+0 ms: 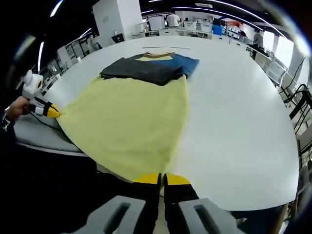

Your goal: Fold the garment on the visible template until the final outline fits inside the template.

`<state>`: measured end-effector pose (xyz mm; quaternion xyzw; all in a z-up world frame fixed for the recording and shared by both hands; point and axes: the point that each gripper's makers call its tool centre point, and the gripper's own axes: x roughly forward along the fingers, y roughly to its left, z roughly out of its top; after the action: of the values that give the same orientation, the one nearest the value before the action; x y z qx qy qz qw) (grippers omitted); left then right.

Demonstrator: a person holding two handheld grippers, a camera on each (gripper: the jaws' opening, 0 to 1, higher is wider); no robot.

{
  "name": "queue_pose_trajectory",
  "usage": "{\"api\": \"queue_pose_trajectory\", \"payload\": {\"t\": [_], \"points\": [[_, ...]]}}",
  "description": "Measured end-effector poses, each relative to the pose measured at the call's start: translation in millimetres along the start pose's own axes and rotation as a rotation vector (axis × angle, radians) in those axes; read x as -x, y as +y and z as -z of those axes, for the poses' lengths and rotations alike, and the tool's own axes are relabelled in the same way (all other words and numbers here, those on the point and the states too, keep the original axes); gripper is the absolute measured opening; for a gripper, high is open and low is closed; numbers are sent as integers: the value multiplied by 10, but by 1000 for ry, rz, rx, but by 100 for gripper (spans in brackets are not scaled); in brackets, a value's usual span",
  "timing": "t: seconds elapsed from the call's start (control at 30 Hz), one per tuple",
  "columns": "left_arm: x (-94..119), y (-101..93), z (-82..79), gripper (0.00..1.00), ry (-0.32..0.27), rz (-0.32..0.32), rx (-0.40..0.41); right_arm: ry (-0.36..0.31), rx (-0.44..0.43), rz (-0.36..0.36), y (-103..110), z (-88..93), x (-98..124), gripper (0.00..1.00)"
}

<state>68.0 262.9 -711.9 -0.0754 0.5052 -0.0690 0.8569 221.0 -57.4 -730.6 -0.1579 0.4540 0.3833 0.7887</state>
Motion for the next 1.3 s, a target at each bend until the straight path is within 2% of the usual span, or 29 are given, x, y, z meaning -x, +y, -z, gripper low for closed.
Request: {"api": "queue_pose_trajectory", "payload": {"t": [0.13,0.2,0.23,0.33,0.67,0.87,1.3], "points": [[65,-19,-72,0,-14,3,-2,-23,24,5,-15,-85,58,0],[109,-32,-118,0,-21,7,-2,-99,83,24,-40,-250,107,0],[123,-41,-134,0,-22,10,-7,-84,68,23,-32,-236,135,0],[177,-46,-208,0,-33,11,-13,-120,86,26,-50,-360,189,0],[392,-33,-516,0,-83,27,-16,-174,114,28,-79,-665,376,0],[490,5,-748,0,-146,13,-33,-218,120,34,-122,-875,487,0],[582,134,-1023,0,-223,-16,-26,-282,156,38,-185,-1258,600,0]]}}
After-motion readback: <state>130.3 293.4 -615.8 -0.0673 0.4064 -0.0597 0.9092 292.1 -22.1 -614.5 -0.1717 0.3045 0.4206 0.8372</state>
